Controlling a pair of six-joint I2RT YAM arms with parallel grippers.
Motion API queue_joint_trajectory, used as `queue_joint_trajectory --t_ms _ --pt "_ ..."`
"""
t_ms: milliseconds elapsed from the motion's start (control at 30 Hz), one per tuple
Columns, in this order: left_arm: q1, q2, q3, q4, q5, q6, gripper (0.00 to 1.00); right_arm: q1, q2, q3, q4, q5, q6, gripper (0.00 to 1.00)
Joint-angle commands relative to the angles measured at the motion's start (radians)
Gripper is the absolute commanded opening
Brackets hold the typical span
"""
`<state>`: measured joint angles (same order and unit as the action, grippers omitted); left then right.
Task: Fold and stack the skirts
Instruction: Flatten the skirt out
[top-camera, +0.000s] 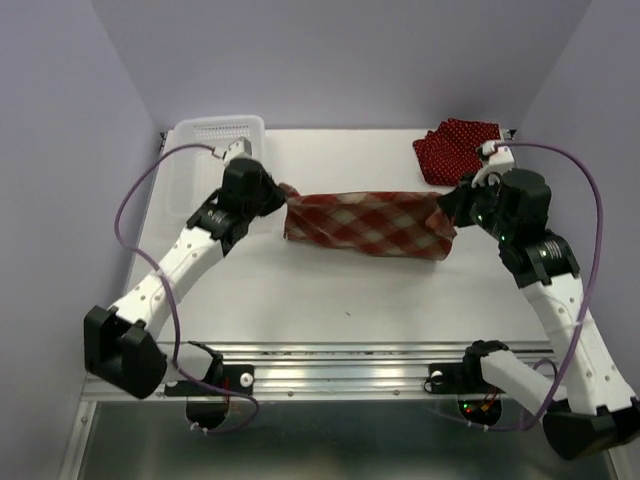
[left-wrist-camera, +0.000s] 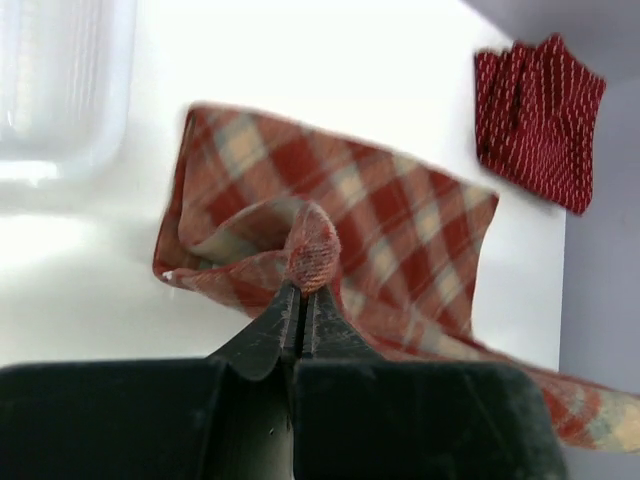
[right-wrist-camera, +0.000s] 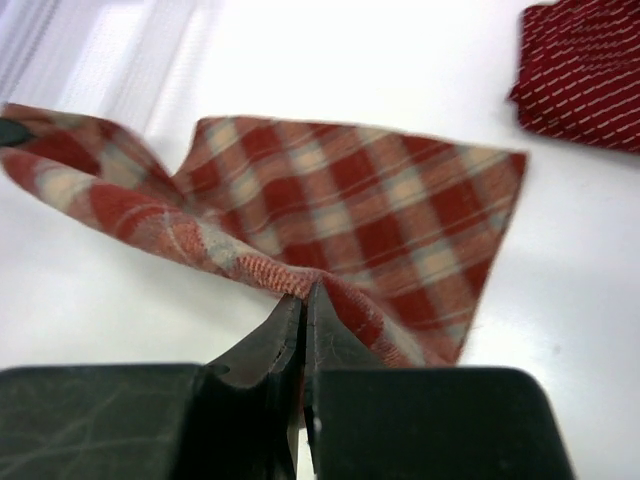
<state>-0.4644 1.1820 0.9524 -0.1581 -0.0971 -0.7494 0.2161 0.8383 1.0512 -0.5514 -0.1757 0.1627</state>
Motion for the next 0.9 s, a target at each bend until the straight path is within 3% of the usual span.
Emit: queue_joint_trajectory --t_ms 0,67,100,167,200,267,300,367,433,467,567,633,667,700,733,800,833,867 --pt "0.082 0.229 0.475 -0.023 -0.121 0.139 0.00 -0.017 0.284 0.270 0.191 0.275 -0.124 0.01" --pt "0.116 0.415 0.693 -0.075 -0.101 0.182 0.00 -0.017 0.401 0.412 0.211 0.353 -0.221 0.01" --pt "0.141 0.483 0.937 -0.134 -0.049 0.199 0.00 -0.017 0.506 0.569 0.222 0.399 -0.292 0.01" --pt "0.153 0.679 1.224 -0.225 0.003 0.266 0.00 -0.027 0.600 0.740 0.217 0.418 -0.364 0.01" --pt "0.153 0.744 1.514 -0.310 0.023 0.294 0.00 -0.038 0.636 0.815 0.222 0.407 -0.402 0.01" --pt "0.161 0.862 1.733 -0.353 0.084 0.335 0.00 -0.038 0.727 1.018 0.217 0.369 -0.466 0.01" --pt "0.168 0.863 1.761 -0.301 0.098 0.343 0.00 -0.047 0.749 1.068 0.220 0.364 -0.480 0.01" --pt "0.193 0.752 1.618 -0.182 0.140 0.335 0.00 -0.047 0.768 1.121 0.229 0.348 -0.517 0.01" --pt "0.207 0.645 1.312 0.037 0.209 0.337 0.00 -0.047 0.753 1.087 0.240 0.317 -0.537 0.01" --pt "0.210 0.571 1.250 0.067 0.212 0.337 0.00 -0.047 0.734 1.049 0.255 0.320 -0.535 0.01" --pt "0.210 0.506 1.094 0.074 0.223 0.352 0.00 -0.047 0.606 0.783 0.300 0.315 -0.528 0.01" --pt "0.210 0.484 0.952 0.054 0.255 0.360 0.00 -0.047 0.535 0.649 0.320 0.241 -0.519 0.02" --pt "0.208 0.452 0.886 0.048 0.266 0.349 0.00 -0.047 0.495 0.507 0.329 0.213 -0.502 0.04" --pt "0.205 0.432 0.799 0.055 0.266 0.332 0.00 -0.047 0.454 0.506 0.332 0.185 -0.477 0.05" --pt "0.202 0.410 0.610 0.098 0.275 0.315 0.00 -0.047 0.371 0.377 0.300 0.088 -0.447 0.06" --pt "0.182 0.340 0.415 0.149 0.273 0.280 0.00 -0.047 0.283 0.246 0.272 0.027 -0.398 0.09" --pt "0.150 0.317 0.240 0.201 0.251 0.268 0.02 -0.047 0.241 0.139 0.218 -0.014 -0.372 0.11" --pt "0.129 0.268 0.164 0.213 0.246 0.260 0.08 -0.047 0.158 0.094 0.185 -0.037 -0.335 0.14"
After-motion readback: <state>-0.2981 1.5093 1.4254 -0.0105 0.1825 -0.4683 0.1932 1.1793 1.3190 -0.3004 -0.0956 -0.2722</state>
